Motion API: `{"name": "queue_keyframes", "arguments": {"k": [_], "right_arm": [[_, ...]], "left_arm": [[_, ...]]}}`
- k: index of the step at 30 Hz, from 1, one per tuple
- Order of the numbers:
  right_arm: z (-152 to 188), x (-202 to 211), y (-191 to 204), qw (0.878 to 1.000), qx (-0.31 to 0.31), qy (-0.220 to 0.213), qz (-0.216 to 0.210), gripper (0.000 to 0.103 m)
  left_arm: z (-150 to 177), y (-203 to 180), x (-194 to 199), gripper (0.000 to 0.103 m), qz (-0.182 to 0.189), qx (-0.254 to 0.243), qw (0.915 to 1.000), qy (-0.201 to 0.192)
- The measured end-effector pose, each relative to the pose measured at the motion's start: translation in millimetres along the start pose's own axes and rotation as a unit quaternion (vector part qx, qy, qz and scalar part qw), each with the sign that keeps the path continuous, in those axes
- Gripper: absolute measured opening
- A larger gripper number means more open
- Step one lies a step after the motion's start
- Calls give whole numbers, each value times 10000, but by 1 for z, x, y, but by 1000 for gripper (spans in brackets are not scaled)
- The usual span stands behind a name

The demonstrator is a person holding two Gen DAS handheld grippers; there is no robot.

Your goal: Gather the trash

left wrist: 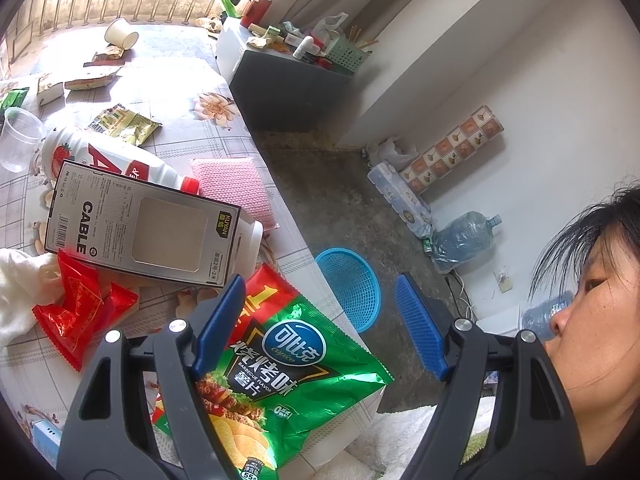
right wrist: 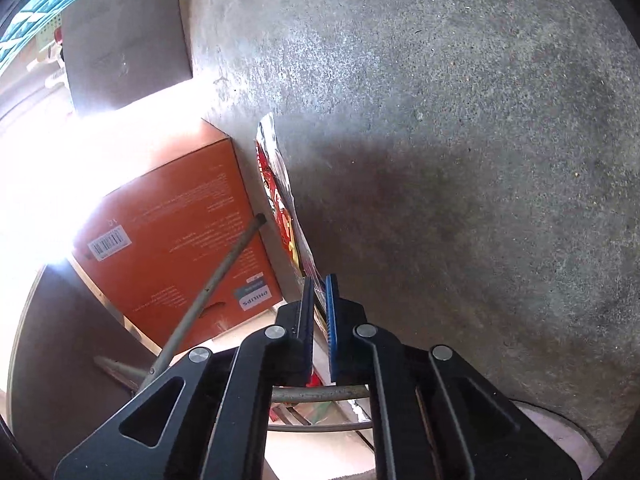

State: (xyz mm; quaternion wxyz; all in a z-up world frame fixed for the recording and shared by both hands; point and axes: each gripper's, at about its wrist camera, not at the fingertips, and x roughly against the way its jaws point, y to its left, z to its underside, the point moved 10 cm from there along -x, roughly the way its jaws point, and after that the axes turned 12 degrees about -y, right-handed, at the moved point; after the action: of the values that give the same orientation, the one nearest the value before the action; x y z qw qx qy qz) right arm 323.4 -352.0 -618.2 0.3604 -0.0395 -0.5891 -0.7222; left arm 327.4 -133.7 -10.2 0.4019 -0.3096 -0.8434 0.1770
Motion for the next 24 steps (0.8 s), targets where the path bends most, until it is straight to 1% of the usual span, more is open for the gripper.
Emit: {"name": "queue_keyframes", "arguments": {"k": [3, 5, 7, 10, 15, 19, 24], "right_arm": [[3, 1, 9, 9994, 317, 17, 109, 4], [7, 2, 20, 9976, 656, 22, 226, 3], [10, 3, 35, 9937, 1066, -8, 357, 2], [14, 11, 61, 9851, 1661, -93, 428, 2], [17, 28, 113, 9682, 2465, -222, 367, 1], [10, 49, 147, 9567, 2875, -389, 257, 1], [6, 74, 178, 9476, 3134, -587, 180, 1]], "left_arm": [[0, 0, 0, 73, 0, 3, 10000, 1], [0, 1, 1, 73, -1, 9, 10000, -6], [-1, 1, 1, 73, 1, 19, 10000, -11], [-1, 2, 2, 73, 5, 19, 10000, -18], [-1, 1, 4, 73, 17, 27, 10000, -45], [-1, 1, 5, 73, 28, 39, 10000, -55], [1, 0, 5, 73, 48, 74, 9999, -76]]}}
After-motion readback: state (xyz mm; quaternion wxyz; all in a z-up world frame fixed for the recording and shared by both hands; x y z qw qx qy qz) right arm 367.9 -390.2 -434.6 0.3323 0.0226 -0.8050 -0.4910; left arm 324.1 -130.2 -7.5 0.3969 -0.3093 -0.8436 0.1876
